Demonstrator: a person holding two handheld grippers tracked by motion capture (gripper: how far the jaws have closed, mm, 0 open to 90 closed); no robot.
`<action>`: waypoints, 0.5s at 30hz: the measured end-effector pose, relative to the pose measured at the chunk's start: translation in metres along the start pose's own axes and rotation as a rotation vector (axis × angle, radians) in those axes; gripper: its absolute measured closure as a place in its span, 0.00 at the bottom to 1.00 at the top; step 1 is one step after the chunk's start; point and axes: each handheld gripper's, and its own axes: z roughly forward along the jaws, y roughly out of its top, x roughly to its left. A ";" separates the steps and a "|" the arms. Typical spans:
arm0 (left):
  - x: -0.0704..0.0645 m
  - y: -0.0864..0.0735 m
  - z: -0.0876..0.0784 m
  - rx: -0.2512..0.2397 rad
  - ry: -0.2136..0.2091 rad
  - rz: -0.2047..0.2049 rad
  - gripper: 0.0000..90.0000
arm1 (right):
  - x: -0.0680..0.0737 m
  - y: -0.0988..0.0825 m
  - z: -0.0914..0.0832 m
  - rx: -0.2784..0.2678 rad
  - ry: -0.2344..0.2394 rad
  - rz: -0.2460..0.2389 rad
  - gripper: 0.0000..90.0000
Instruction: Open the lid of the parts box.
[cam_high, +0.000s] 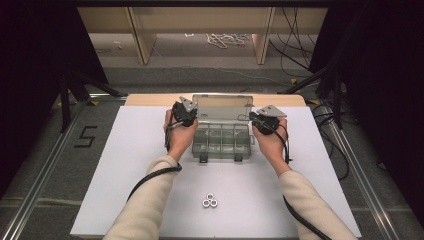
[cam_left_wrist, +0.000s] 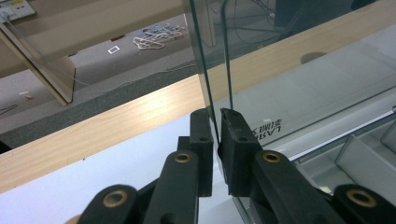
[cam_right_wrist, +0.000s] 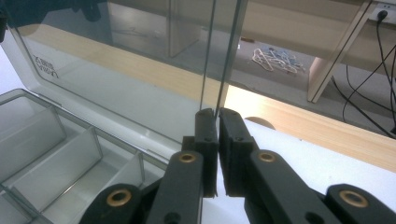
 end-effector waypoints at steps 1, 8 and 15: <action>0.000 0.000 0.000 0.004 0.000 0.006 0.92 | 0.000 -0.001 0.001 -0.014 -0.011 -0.002 0.96; -0.001 -0.003 0.002 0.010 -0.004 0.012 0.92 | -0.001 -0.002 0.002 0.013 -0.010 -0.015 0.96; -0.001 -0.004 0.004 0.027 -0.004 0.003 0.92 | -0.001 -0.004 0.003 0.028 -0.005 -0.005 0.95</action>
